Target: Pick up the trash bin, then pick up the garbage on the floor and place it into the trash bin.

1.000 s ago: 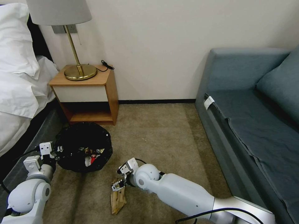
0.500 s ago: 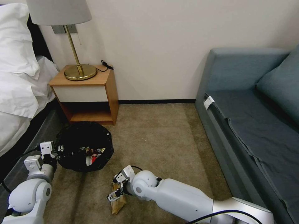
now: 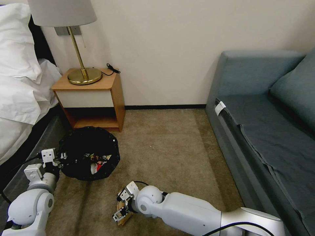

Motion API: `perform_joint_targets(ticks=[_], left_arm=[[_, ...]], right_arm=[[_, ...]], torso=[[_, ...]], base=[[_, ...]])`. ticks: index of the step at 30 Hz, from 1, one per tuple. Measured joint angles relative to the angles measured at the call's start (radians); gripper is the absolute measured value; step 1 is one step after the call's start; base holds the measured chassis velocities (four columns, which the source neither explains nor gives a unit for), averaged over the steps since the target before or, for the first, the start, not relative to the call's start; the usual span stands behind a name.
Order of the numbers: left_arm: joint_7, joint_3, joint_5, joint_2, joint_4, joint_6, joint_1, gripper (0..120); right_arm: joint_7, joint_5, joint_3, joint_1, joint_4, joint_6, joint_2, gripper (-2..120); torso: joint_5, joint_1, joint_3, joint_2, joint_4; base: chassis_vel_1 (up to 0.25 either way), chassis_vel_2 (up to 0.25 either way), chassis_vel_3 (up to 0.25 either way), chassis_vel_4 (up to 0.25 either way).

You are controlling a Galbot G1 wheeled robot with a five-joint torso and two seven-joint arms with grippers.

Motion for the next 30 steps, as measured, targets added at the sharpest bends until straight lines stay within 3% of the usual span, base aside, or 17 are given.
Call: perform_joint_targets(ticks=[30], left_arm=[[0.000,0.021,0.007,-0.019,0.004,-0.013,-0.003,4]], right_arm=[[-0.063,-0.110,-0.030,-0.003,-0.127,0.037,0.028,99]], torso=[[0.0001,0.000,0.000,0.000,0.0000]], base=[[0.000,0.000,0.000,0.000]])
